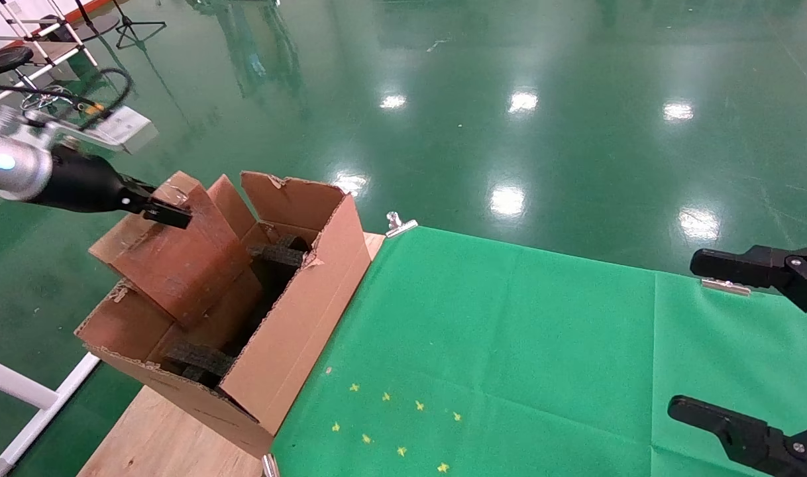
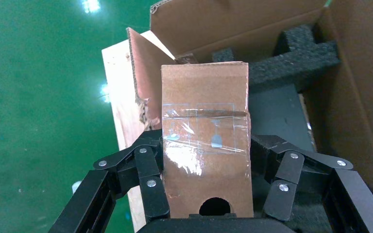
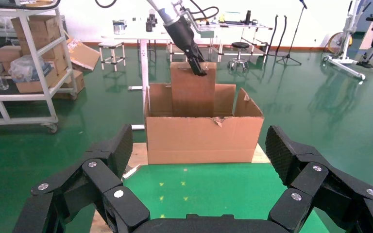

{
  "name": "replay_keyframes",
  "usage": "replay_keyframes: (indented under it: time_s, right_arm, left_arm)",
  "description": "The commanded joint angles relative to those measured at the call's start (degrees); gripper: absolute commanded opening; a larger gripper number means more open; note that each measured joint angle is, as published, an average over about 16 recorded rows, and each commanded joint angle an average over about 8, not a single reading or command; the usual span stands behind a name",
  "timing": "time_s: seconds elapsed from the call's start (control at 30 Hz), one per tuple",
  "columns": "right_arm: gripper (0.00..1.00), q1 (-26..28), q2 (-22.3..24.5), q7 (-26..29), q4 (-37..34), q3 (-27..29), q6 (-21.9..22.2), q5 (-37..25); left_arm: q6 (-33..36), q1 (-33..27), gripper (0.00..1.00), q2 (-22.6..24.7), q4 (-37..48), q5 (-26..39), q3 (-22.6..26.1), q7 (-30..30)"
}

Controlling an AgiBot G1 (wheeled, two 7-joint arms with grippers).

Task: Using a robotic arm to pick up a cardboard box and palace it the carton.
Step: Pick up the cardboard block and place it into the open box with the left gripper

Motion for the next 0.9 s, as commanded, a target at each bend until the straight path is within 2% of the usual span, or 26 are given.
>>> replay_keyframes:
  time_s: [0.03, 0.5, 0.9]
  right_arm:
    - [1.0, 0.0, 0.0, 0.0, 0.0, 0.0, 0.0, 0.0]
    - [1.0, 0.0, 0.0, 0.0, 0.0, 0.0, 0.0, 0.0]
    - [1.0, 0.0, 0.0, 0.0, 0.0, -0.01, 0.0, 0.0]
  left_arm:
    - [-2.2, 1.0, 0.0, 0.77, 1.24, -0.21, -0.16, 0.47]
    - [-9.51, 6.85, 0.0, 3.7, 6.34, -1.34, -0.9, 2.87]
    - [-14.12, 12.02, 0.0, 4.5, 8.8, -2.1, -1.43, 1.38]
